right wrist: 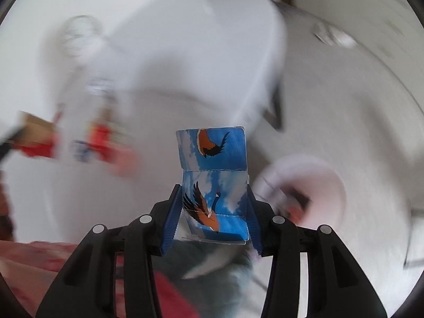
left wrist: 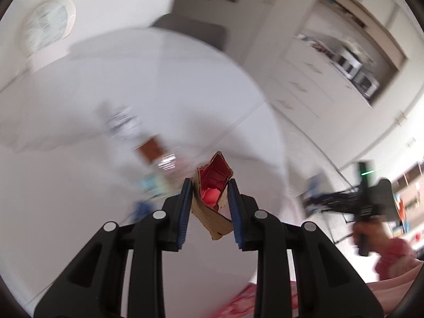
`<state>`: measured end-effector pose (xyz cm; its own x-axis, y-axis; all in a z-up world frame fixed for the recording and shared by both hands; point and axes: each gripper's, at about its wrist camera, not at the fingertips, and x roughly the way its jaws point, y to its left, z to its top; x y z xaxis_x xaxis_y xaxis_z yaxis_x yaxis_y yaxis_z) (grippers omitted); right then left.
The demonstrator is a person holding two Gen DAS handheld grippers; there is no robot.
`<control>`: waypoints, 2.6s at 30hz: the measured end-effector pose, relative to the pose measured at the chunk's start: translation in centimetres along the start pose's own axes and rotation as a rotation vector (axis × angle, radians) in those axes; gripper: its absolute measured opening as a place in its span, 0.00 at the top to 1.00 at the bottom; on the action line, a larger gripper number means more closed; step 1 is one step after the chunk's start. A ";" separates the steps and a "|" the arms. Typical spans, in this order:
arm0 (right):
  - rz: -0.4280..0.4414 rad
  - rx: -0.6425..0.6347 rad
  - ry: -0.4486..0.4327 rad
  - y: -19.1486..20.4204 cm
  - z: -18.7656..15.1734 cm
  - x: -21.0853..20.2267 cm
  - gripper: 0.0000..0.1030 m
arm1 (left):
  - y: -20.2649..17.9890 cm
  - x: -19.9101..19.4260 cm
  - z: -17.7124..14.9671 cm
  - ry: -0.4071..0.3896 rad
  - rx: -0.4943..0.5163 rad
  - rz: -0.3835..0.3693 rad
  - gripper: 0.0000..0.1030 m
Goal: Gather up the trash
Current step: 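Carry the paper box and bird-print carton to the wastebasket and release, then move both open tools back toward the table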
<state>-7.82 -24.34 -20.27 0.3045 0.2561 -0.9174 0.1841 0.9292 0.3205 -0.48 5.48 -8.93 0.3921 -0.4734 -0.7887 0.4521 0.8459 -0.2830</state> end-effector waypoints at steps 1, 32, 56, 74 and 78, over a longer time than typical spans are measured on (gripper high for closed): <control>-0.009 0.035 0.025 -2.1 -0.8 1.4 0.56 | -1.5 0.4 0.5 0.004 0.020 -0.020 0.74; -0.144 0.435 -0.166 -18.9 -10.2 -7.9 0.03 | -28.6 26.5 -7.6 0.516 0.463 -0.181 0.63; -0.083 0.169 -0.332 -6.7 -3.3 -14.1 0.03 | -21.2 8.3 0.0 0.137 0.374 0.011 0.08; -0.002 -0.297 -0.244 13.0 2.2 -6.3 0.03 | 3.1 4.4 -1.6 0.104 0.060 0.398 0.08; 0.018 -0.267 -0.183 14.9 2.4 -3.6 0.02 | 5.8 5.8 -2.5 0.135 0.010 0.383 0.14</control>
<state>-3.91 -12.04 -11.65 0.4729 0.2437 -0.8467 -0.0670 0.9682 0.2412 2.42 8.22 -16.49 0.4253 -0.0878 -0.9008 0.3023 0.9519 0.0500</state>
